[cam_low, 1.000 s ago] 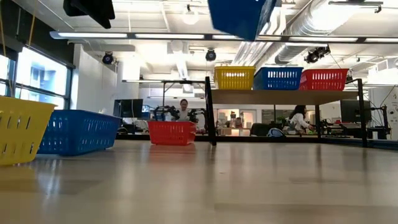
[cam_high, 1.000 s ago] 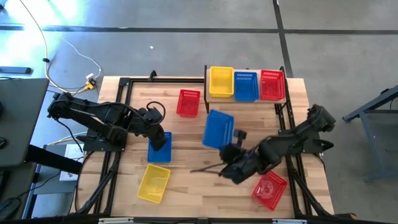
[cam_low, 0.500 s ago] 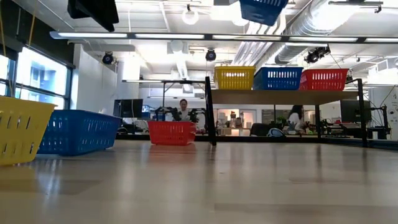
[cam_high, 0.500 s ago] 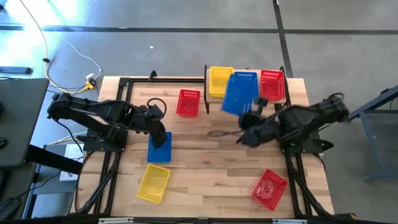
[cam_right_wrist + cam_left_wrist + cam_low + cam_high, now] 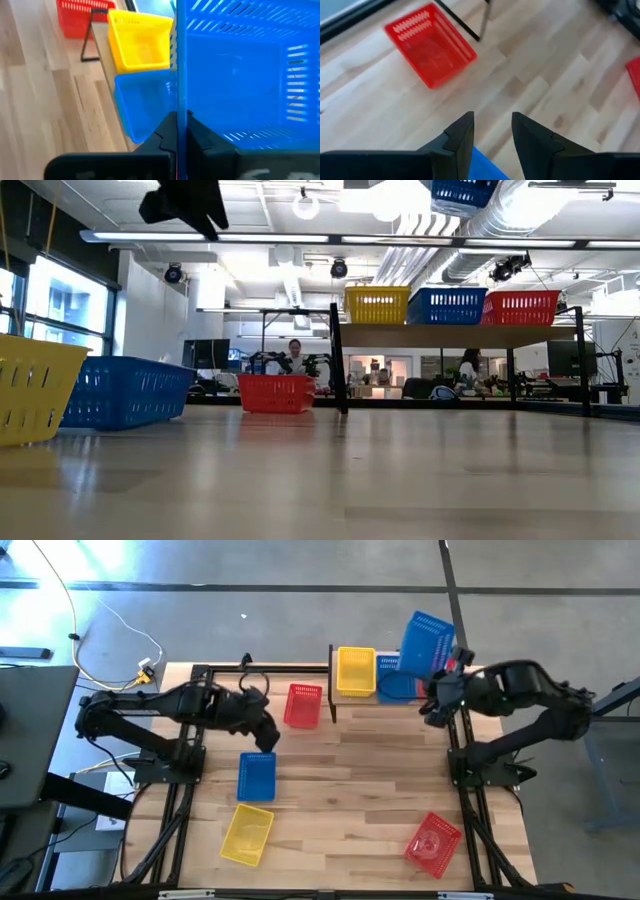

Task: Stack baskets on shelf by color
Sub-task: Stack the bottom blue bin on top of the other blue bin on the shelf

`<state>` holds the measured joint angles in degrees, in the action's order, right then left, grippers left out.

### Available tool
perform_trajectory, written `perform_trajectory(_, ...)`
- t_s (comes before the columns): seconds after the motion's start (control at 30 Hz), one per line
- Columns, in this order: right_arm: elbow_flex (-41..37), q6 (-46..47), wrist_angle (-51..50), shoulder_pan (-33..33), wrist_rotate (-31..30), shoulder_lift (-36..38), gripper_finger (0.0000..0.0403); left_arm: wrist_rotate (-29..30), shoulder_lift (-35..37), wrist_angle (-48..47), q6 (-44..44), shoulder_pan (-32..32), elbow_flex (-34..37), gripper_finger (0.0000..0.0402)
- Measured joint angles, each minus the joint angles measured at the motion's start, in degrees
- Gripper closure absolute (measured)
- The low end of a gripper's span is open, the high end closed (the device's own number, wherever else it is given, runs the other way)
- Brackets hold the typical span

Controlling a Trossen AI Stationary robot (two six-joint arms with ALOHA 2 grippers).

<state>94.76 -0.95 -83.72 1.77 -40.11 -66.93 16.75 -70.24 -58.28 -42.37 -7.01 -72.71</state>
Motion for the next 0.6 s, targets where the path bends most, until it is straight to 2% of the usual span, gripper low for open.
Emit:
perform_trajectory(0.27, 0.0, -12.5, 0.6, -9.9, 9.2, 0.2, 0.0403, -0.9, -0.4, 4.5, 0.1, -10.0, 0.0, 0.028)
perform_trajectory(0.43, 0.0, -17.6, 1.5, -14.8, 15.3, -1.1, 0.0403, -4.5, -0.4, 6.2, 1.4, -16.3, 0.0, 0.028)
perform_trajectory(0.6, 0.0, -20.8, 3.0, -17.9, 20.0, -2.6, 0.0403, -4.9, -0.4, 5.9, 4.0, -20.2, 0.0, 0.028)
